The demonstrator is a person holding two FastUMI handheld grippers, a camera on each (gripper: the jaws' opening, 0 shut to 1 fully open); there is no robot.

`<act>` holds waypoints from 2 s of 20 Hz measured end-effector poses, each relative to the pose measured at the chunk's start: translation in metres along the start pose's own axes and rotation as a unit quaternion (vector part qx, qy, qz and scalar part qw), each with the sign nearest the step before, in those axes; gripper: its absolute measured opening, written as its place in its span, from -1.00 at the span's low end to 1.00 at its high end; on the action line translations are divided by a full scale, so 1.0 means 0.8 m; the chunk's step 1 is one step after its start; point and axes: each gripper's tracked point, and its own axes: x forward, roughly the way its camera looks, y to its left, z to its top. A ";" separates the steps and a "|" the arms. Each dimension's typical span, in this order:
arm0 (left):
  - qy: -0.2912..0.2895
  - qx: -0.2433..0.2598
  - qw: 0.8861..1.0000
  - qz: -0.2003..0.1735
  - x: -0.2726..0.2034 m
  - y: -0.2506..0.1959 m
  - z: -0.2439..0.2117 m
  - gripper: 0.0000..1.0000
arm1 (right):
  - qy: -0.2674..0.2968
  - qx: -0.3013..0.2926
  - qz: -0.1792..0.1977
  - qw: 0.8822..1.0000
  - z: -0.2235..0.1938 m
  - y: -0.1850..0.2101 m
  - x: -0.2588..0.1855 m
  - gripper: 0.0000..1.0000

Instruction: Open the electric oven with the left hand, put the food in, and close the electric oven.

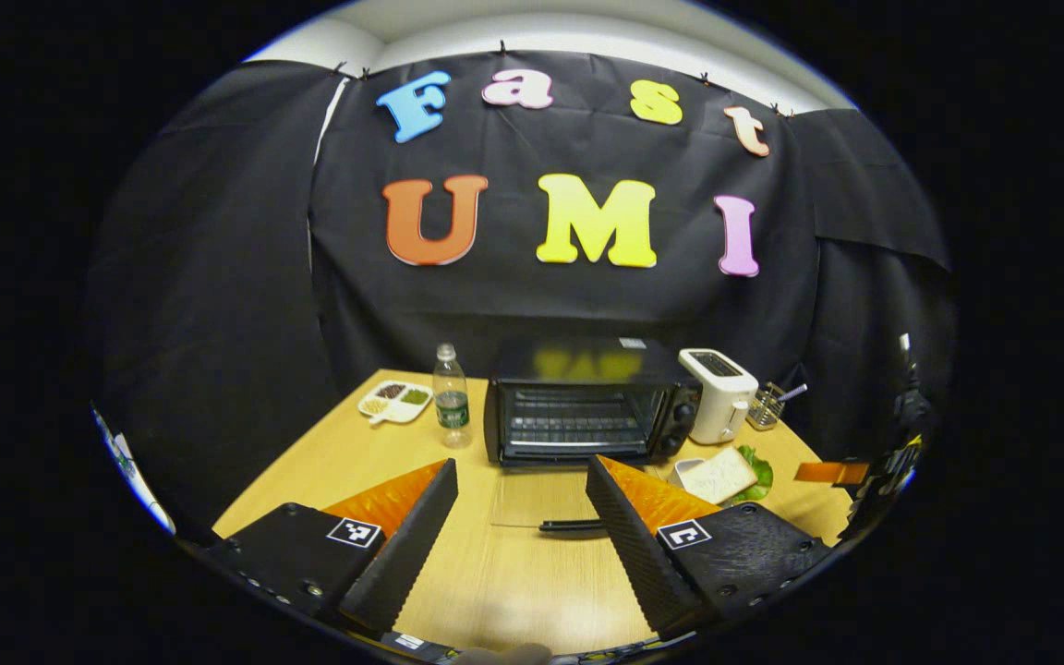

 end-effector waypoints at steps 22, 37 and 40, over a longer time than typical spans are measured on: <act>-0.038 0.002 0.995 0.090 -0.042 -0.051 0.073 0.87 | 0.103 0.084 0.164 0.977 0.069 0.049 0.084 -0.20; -0.010 0.073 0.997 -0.031 -0.016 0.020 0.068 0.88 | -0.091 0.300 0.145 0.938 0.053 0.279 0.159 -0.21; -0.010 0.082 0.995 -0.046 -0.024 0.034 0.072 0.91 | -0.103 0.360 0.130 0.918 0.030 0.299 0.197 -0.20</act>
